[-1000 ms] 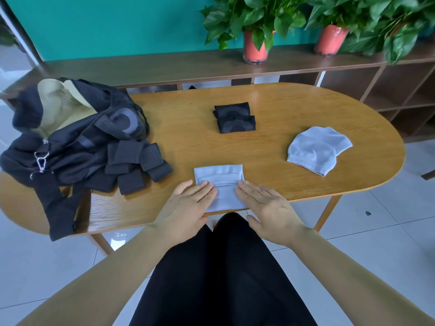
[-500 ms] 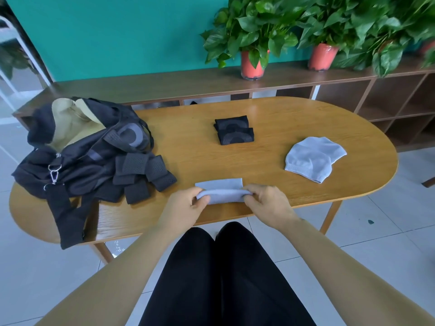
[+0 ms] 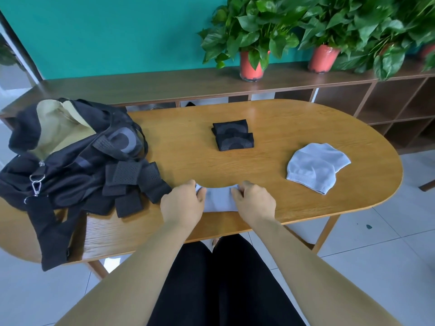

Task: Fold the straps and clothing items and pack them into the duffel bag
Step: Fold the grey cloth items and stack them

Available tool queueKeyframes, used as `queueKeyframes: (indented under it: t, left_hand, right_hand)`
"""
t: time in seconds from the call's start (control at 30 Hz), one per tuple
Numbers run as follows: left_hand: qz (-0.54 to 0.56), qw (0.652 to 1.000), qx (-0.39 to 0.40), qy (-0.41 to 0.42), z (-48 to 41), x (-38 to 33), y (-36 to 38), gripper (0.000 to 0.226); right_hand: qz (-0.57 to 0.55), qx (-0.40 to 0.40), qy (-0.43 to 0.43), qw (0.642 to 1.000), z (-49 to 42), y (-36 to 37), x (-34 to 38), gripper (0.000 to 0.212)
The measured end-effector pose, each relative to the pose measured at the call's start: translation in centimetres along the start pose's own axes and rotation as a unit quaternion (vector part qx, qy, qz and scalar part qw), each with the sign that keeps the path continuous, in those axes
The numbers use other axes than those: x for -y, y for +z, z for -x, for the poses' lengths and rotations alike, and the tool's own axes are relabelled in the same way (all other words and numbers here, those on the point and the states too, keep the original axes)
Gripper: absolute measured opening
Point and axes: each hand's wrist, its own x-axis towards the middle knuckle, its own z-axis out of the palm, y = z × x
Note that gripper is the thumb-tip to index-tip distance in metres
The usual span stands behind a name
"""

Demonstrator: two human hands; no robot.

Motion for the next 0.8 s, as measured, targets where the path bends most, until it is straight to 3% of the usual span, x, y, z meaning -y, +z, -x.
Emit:
queueKeyframes:
  t: [0.07, 0.3, 0.4, 0.47, 0.57, 0.63, 0.73, 0.8]
  left_hand:
    - [-0.054, 0.998, 0.010, 0.020, 0.0, -0.1, 0.1, 0.027]
    - [-0.131, 0.989, 0.052, 0.039, -0.7, 0.0, -0.4, 0.035]
    - [-0.125, 0.990, -0.027, 0.058, -0.3, -0.2, -1.2, 0.034]
    - [-0.094, 0.985, -0.084, 0.121, 0.2, -0.6, -1.4, 0.034]
    - [-0.094, 0.961, 0.018, 0.258, 1.3, -0.7, -0.7, 0.047]
    - [-0.106, 0.955, 0.112, 0.255, 1.8, 0.0, -0.1, 0.054]
    - [-0.101, 0.952, 0.157, 0.240, 1.8, 0.7, 0.4, 0.058]
    - [-0.117, 0.946, 0.163, 0.253, 1.8, 0.7, 0.4, 0.059]
  right_hand:
    - [0.024, -0.018, -0.010, 1.000, 0.1, 0.3, 0.0, 0.028]
    - [0.020, -0.037, 0.000, 0.999, 0.6, 0.2, 0.2, 0.023]
    - [0.004, -0.036, 0.007, 0.999, 0.7, 0.1, 0.4, 0.020]
    - [0.006, -0.038, 0.008, 0.999, 0.6, 0.1, 0.5, 0.020]
    - [0.004, -0.039, 0.011, 0.999, 0.6, 0.1, 0.6, 0.021]
    - [0.017, -0.072, -0.005, 0.997, 0.8, 0.0, 0.7, 0.023]
    - [0.074, -0.151, -0.139, 0.976, 1.5, 0.4, 1.0, 0.030]
    - [0.103, -0.076, -0.235, 0.963, 2.2, 0.8, 1.5, 0.046]
